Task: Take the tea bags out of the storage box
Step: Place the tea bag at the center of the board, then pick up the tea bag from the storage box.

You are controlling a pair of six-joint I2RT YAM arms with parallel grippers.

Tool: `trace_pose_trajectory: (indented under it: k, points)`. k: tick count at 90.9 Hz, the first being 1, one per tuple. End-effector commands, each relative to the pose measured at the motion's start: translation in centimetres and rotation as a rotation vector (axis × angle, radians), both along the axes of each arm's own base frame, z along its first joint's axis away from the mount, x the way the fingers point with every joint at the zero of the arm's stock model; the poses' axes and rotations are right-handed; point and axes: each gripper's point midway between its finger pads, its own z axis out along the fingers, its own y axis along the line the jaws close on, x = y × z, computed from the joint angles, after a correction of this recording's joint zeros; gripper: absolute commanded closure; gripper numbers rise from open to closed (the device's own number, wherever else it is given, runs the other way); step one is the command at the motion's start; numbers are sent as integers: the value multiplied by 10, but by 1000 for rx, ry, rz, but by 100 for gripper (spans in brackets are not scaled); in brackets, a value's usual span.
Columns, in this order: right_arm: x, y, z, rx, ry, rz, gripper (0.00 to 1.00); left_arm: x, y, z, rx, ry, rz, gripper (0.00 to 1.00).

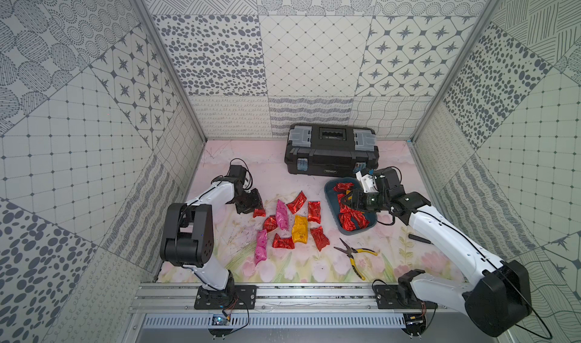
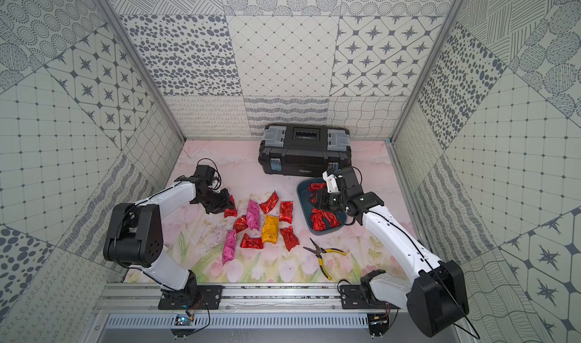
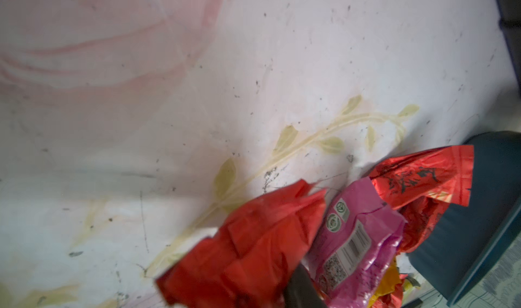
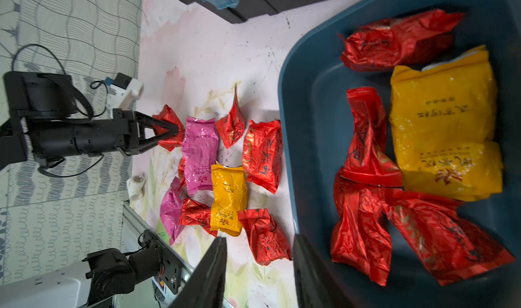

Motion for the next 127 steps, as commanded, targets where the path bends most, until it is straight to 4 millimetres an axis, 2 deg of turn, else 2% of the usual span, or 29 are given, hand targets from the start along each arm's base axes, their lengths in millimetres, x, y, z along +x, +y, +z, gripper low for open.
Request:
trace_pose_trajectory:
  k: [1,7,19,27,38,48,58,79,90,106,127]
  points:
    - [6,-11,-20,-104,44,-18,57,0,-2,1,-4,-35,-82,55]
    - [7,-15,-30,-150,74,-22,57,0,2,5,20,-54,-83,41]
    - [10,-25,-43,-233,85,-22,56,1,5,23,38,-111,-56,28]
    - [14,-36,-48,-310,78,-34,55,2,8,45,41,-170,-17,23]
    - [17,-56,-58,-462,74,-32,53,-1,5,80,-4,-277,62,22]
    - [20,-67,-68,-584,109,17,51,-15,2,97,-44,-340,144,22]
    - [22,-64,-76,-638,136,68,50,-31,0,108,-84,-389,220,22]
    - [25,-48,-98,-727,190,152,51,-53,0,115,-125,-417,290,24]
    - [26,-47,-108,-775,222,166,56,-55,1,120,-121,-426,295,25]
    - [28,-50,-110,-821,223,172,68,-51,1,128,-127,-439,296,26]
    - [26,-49,-97,-807,198,171,99,-44,0,135,-130,-448,293,26]
